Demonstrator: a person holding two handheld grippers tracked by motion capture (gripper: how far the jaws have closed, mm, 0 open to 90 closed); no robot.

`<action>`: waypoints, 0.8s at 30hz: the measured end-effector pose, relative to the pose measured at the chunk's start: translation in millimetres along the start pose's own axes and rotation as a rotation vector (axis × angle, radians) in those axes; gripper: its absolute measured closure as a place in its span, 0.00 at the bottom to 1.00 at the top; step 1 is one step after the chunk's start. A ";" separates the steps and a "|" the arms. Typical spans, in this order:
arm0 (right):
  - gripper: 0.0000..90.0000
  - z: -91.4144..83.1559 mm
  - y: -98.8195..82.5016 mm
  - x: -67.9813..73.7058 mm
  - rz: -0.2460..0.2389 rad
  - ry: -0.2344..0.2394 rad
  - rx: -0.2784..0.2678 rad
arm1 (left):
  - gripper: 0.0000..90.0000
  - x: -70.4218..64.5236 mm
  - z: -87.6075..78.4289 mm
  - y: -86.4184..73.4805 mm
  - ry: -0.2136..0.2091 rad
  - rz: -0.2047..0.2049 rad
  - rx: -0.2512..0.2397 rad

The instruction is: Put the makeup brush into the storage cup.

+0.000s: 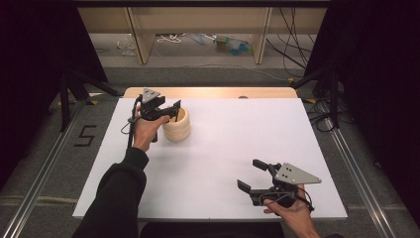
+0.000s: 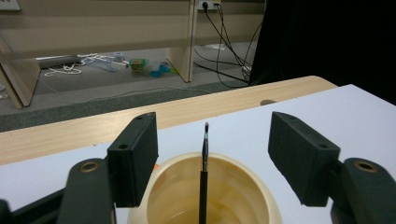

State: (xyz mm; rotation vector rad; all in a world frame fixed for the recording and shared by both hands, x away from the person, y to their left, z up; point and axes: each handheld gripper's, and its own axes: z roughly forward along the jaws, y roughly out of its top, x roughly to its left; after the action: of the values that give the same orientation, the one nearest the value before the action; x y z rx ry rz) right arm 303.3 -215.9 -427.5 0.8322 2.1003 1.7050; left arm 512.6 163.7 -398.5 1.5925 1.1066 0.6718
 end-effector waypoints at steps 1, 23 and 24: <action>0.18 1.3 -0.5 -0.1 0.003 0.008 -0.020 | 0.34 -0.2 -1.3 0.6 -0.001 -0.001 0.003; 0.18 1.5 -0.5 0.1 0.003 0.004 -0.024 | 0.24 -11.1 -41.0 14.5 -0.050 0.019 -0.003; 0.18 1.1 -0.3 0.1 0.000 0.001 -0.021 | 0.24 -11.8 -43.4 14.8 -0.053 0.026 -0.002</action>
State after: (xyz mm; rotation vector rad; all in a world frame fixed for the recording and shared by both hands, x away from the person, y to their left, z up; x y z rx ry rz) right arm 303.8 -215.0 -428.1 0.8251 2.0792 1.7245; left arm 475.5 171.2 -369.9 1.6161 1.0478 0.6447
